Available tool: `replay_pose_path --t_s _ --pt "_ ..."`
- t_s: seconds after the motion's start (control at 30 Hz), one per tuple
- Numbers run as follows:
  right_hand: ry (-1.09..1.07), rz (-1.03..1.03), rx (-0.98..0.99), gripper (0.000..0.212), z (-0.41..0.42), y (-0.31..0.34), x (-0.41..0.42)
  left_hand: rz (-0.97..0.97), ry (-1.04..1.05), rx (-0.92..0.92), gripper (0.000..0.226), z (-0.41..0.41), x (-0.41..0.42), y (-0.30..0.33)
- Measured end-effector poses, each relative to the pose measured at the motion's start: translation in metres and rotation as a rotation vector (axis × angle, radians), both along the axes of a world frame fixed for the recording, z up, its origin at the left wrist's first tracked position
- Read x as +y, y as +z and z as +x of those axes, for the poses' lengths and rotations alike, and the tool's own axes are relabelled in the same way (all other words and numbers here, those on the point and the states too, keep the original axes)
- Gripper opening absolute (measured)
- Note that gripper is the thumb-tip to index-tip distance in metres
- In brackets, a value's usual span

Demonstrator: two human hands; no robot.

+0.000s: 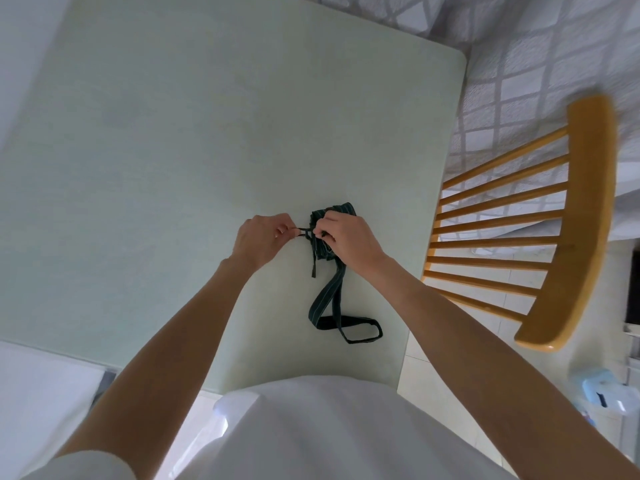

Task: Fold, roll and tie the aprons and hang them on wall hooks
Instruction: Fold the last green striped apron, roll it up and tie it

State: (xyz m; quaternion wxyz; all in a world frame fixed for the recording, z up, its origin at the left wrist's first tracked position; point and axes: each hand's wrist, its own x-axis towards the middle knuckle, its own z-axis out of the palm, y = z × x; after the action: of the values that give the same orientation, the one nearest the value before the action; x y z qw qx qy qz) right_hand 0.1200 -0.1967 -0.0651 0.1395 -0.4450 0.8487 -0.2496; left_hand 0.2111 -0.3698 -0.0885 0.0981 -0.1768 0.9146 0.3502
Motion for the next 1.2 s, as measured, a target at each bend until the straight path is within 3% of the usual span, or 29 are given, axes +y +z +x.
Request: replay_pose_path --t_s 0.1,0.23,0.4,0.67,0.77,0.87,0.93,1.0,1.07,1.13,1.2 --pt "0.003 -0.008 0.029 0.014 0.001 0.0 0.005 0.011 0.064 -0.085 0.017 -0.001 -0.001 -0.006" --pt "-0.007 -0.023 0.054 0.019 0.0 0.0 0.014 -0.087 -0.006 -0.088 0.019 -0.004 0.001 -0.01" --pt "-0.107 -0.068 0.074 0.008 0.002 0.004 0.022 -0.235 -0.115 0.013 0.023 0.005 -0.003 -0.011" --pt "-0.182 -0.052 0.016 0.008 0.022 0.005 0.034 -0.346 -0.095 -0.059 0.026 0.016 -0.012 -0.009" --pt "-0.311 -0.051 -0.036 0.005 0.036 0.012 0.033 -0.177 0.039 -0.077 0.022 0.026 -0.005 -0.009" --pt "-0.372 -0.004 -0.14 0.042 0.056 0.019 0.034 0.118 0.232 0.048 0.024 0.041 0.016 -0.002" --pt "-0.514 -0.039 -0.167 0.053 0.08 0.022 0.041 0.084 0.257 0.233 0.034 0.058 0.033 0.006" --pt "-0.683 -0.085 -0.147 0.047 0.107 0.017 0.056 0.021 0.037 0.396 0.035 0.073 0.049 0.014" --pt "-0.704 0.008 -0.149 0.037 0.132 0.009 0.074 -0.004 -0.41 0.447 0.038 0.086 0.062 0.013" --pt "-0.605 0.203 -0.163 0.035 0.155 -0.001 0.09 -0.053 -0.779 0.343 0.038 0.099 0.074 0.006" --pt "-0.539 0.366 -0.134 0.042 0.174 -0.007 0.102 -0.183 -0.913 0.121 0.04 0.106 0.08 0.004"
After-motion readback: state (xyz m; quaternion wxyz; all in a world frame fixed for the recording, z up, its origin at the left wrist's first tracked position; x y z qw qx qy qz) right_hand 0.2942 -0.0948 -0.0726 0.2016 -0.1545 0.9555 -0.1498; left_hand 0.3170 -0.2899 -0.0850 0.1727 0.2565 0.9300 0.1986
